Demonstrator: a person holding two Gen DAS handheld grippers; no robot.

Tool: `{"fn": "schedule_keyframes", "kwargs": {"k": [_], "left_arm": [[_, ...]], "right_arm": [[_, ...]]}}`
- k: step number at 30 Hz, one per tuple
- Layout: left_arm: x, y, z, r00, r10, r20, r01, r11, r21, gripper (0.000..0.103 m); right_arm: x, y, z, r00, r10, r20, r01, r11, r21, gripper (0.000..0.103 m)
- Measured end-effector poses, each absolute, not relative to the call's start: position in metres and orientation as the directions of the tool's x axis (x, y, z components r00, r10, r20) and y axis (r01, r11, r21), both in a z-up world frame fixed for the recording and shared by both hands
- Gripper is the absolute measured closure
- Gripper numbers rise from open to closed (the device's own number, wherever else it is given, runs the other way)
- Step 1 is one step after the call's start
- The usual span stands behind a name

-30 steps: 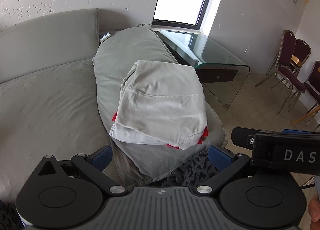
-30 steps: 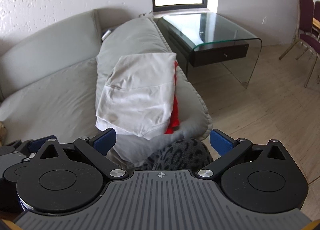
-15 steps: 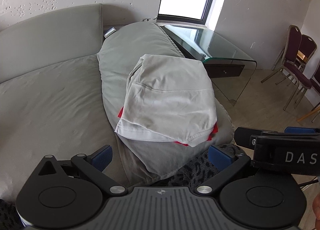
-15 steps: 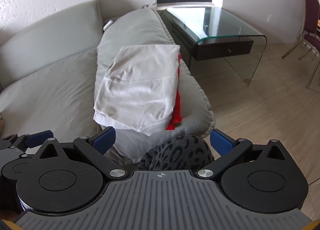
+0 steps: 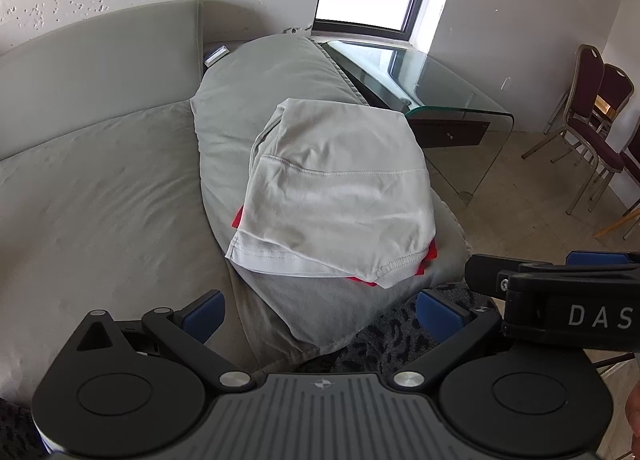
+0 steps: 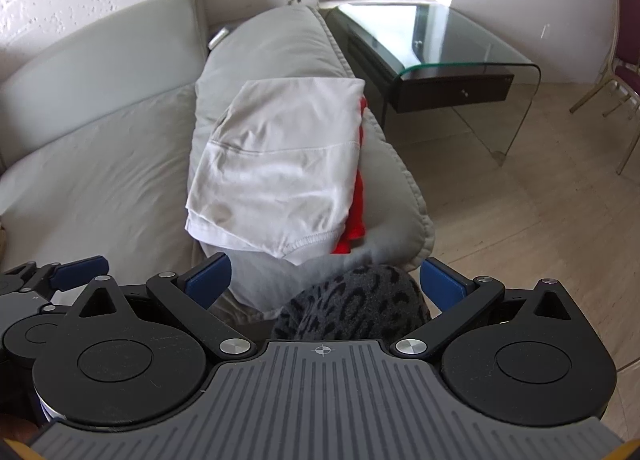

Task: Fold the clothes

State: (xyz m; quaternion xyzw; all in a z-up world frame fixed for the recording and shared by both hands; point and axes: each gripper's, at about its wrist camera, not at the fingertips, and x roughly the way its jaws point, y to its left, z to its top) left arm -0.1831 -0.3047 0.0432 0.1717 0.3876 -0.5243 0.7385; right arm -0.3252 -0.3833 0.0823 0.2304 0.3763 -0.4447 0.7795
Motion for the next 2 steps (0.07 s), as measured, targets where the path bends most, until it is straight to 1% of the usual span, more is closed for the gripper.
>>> {"fn": "schedule_keyframes", "kwargs": {"k": [2], "left_arm": [[-0.1823,-0.3043,0.0427,0.146,-0.645,-0.750,0.908,0.388,-0.157,0.001]], "right_arm": [[-0.3245,-0.3832,0.0825,0.321,-0.519,-0.792,0.866,0.500,0.024,0.000]]}}
